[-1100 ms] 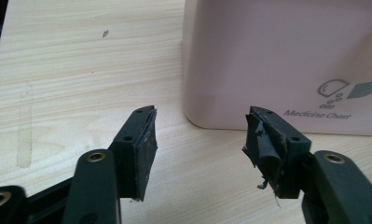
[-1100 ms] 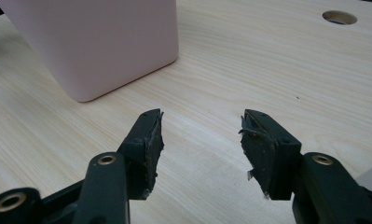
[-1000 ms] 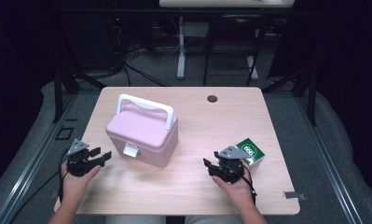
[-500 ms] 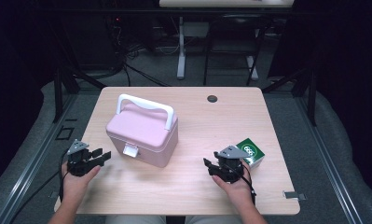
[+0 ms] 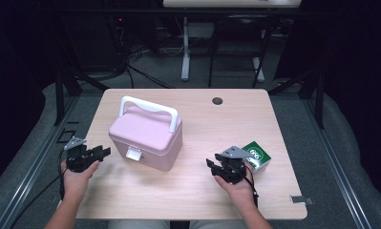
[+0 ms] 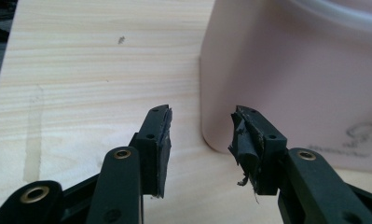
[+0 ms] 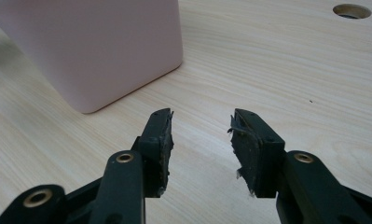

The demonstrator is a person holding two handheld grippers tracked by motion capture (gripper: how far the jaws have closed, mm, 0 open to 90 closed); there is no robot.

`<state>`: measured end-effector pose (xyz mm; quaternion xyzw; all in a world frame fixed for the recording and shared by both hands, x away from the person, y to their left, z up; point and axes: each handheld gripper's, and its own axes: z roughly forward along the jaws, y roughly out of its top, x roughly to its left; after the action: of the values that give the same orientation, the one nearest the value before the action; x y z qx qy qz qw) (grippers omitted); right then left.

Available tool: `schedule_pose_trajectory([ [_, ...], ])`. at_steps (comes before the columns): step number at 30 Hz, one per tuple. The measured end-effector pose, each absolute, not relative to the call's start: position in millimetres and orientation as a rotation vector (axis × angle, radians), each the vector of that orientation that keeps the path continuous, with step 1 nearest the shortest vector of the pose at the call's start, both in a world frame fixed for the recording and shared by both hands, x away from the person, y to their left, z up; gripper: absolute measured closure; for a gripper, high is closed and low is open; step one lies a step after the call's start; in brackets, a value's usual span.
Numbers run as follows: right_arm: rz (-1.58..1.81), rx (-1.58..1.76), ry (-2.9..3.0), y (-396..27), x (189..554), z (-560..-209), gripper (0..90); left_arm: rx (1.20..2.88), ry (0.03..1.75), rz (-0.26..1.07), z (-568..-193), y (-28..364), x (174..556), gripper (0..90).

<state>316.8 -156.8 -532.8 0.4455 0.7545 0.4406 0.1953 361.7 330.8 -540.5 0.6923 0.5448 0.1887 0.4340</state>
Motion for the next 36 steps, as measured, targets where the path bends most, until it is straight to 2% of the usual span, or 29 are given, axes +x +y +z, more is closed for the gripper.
schedule_pose_trajectory([
  [5,1.228,1.244,2.129,-150.8,322.0,-532.7,57.5,1.717,1.345,0.497,-532.9,332.5,374.5,54.3],
  [7,1.223,1.239,2.132,-145.9,324.6,-532.6,57.7,1.711,1.339,0.524,-530.1,333.0,380.2,57.3],
  [18,1.255,1.258,2.124,-133.6,338.6,-532.5,60.6,1.702,1.298,0.477,-533.1,326.0,403.2,67.7],
  [28,1.246,1.228,2.140,-119.3,348.7,-536.3,62.3,1.722,1.276,0.435,-531.9,316.2,397.0,75.6],
  [36,1.248,1.228,2.121,-117.4,352.7,-536.4,62.6,1.792,1.168,0.386,-530.1,281.7,385.9,73.4],
])
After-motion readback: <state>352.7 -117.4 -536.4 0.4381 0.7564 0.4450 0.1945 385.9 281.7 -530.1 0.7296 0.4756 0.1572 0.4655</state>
